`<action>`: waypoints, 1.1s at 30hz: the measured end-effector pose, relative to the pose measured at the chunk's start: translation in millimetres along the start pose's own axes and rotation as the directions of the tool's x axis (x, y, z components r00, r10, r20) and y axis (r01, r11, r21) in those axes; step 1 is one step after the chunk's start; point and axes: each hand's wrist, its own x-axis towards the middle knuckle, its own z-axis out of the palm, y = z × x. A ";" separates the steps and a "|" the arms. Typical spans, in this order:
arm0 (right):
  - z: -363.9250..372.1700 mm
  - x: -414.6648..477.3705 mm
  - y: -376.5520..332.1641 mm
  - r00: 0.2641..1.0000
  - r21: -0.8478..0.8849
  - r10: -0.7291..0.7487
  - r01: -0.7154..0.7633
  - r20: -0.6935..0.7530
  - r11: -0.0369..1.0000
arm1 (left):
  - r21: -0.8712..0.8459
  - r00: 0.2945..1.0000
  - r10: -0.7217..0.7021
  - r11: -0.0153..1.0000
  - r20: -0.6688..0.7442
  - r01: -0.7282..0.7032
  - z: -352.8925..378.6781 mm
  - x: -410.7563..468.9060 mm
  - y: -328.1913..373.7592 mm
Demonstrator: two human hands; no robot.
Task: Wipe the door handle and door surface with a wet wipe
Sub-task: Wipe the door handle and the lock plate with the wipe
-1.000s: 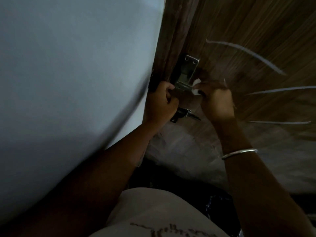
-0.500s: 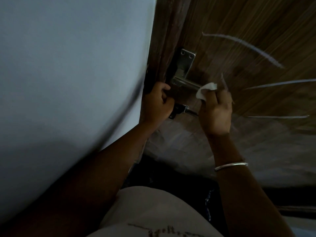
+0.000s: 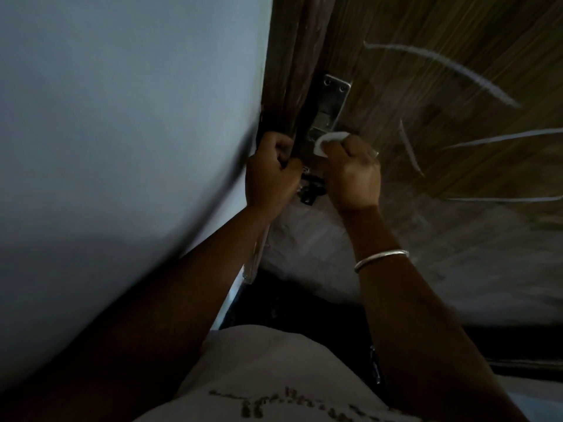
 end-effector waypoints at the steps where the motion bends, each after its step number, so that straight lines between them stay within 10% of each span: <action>1: -2.4 -5.8 4.9 0.999 0.003 0.024 -0.024 -0.035 1.000 | -0.010 1.000 -0.021 1.000 -0.007 0.021 -1.2 1.2 -0.4; 7: -15.7 -24.3 23.0 0.976 0.083 0.178 -0.168 -0.128 0.982 | -0.009 1.000 0.003 1.000 0.024 -0.002 1.4 -0.3 1.4; 15: 3.6 23.2 -21.9 0.997 0.108 -0.075 0.076 -0.019 0.991 | -0.047 1.000 -0.005 0.999 0.004 0.005 0.7 -0.4 -1.6; 23: -10.0 -5.5 3.1 0.985 0.097 0.156 -0.149 -0.070 0.984 | -0.072 1.000 0.005 0.997 0.006 -0.004 1.7 5.8 -4.2; 33: 10.8 26.6 -23.2 0.998 0.061 -0.052 0.053 -0.021 0.997 | -0.097 1.000 -0.013 0.995 -0.019 0.011 0.4 8.3 -5.7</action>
